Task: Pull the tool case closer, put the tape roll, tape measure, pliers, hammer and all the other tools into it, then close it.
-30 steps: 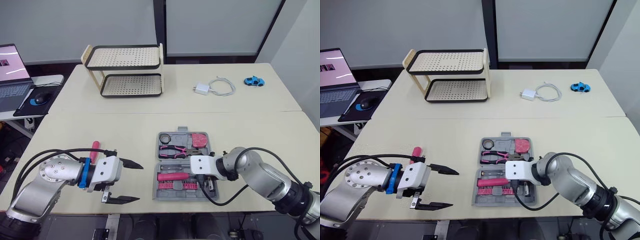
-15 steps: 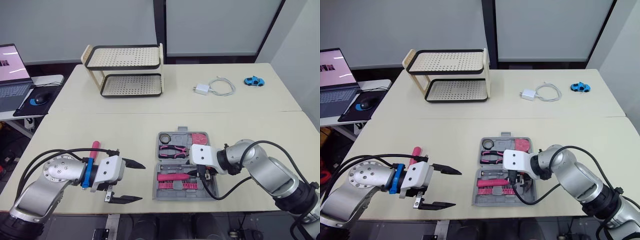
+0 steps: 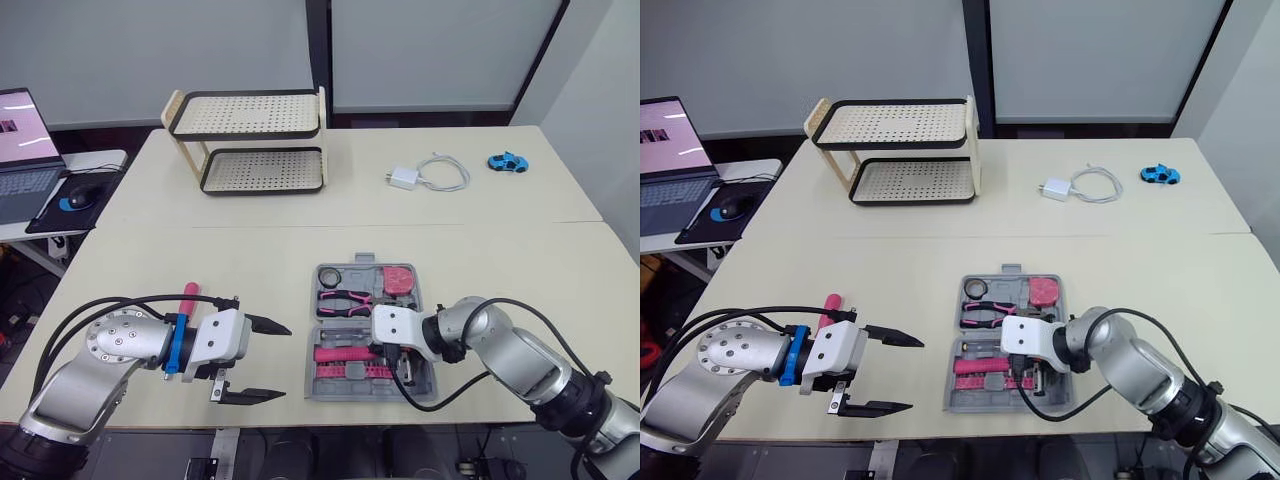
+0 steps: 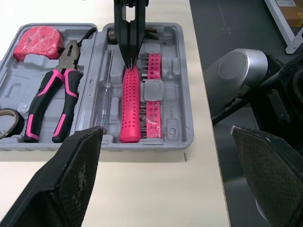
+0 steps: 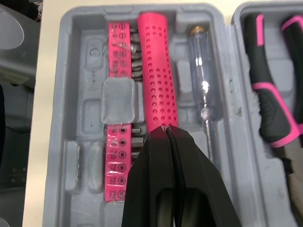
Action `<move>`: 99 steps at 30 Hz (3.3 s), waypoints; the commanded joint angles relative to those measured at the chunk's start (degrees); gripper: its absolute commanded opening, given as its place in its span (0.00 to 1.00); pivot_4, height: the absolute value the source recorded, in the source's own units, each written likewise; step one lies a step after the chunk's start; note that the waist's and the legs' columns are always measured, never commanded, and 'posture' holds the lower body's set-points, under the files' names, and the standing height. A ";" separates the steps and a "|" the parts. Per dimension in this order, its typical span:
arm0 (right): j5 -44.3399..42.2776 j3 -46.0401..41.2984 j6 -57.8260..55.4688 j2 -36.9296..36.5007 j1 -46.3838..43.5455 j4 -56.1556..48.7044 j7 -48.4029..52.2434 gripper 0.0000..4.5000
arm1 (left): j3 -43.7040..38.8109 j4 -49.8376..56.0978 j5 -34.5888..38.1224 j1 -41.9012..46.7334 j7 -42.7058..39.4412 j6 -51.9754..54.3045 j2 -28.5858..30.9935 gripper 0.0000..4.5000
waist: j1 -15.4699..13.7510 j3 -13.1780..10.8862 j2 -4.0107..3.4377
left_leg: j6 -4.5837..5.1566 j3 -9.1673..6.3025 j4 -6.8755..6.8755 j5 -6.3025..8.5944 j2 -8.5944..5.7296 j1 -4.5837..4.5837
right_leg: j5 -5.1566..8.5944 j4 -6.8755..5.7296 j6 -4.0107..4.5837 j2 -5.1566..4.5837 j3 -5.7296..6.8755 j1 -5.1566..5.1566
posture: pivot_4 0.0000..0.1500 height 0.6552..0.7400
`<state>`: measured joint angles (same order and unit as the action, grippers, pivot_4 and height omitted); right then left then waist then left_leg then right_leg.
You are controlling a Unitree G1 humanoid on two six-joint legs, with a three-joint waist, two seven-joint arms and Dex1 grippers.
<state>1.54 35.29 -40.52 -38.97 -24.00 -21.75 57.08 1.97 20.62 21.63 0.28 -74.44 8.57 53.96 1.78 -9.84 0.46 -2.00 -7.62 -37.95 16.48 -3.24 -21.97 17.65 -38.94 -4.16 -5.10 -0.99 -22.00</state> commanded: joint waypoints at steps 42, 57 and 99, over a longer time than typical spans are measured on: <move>-17.76 -37.86 -1.08 -10.07 18.85 -16.78 0.87 0.01 | -18.47 -4.45 7.70 -6.83 14.52 10.44 -4.62 1.00 | -0.25 0.20 0.22 | 0.01 -0.04 0.01 0.01 0.02 0.09 | 0.00 0.04 0.00 0.00 0.01 0.15 | 1.00 1.00; -18.81 -67.39 21.82 -11.96 44.91 -3.10 5.80 0.01 | -41.26 -32.04 6.70 -14.02 29.22 15.03 -8.79 1.00 | -0.11 0.22 0.27 | 0.02 0.07 0.02 0.01 0.04 0.27 | 0.00 0.08 0.00 -0.02 -0.03 0.34 | 1.00 1.00; -28.87 -64.94 19.28 -25.56 36.13 -1.38 21.34 0.99 | -38.33 -20.12 8.94 -21.60 19.04 21.07 -9.04 1.00 | -0.79 0.34 0.44 | 0.00 0.02 0.07 0.03 0.03 0.30 | 0.01 0.39 0.01 -0.16 0.05 0.60 | 1.00 1.00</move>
<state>-26.05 -29.11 -20.59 -63.23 12.72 -21.50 77.72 -36.22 -1.09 29.36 -21.08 -56.14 29.18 45.05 0.98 -9.49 0.90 -2.00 -7.60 -37.89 16.50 -3.21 -21.67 17.65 -38.55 -4.15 -5.27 -0.95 -21.39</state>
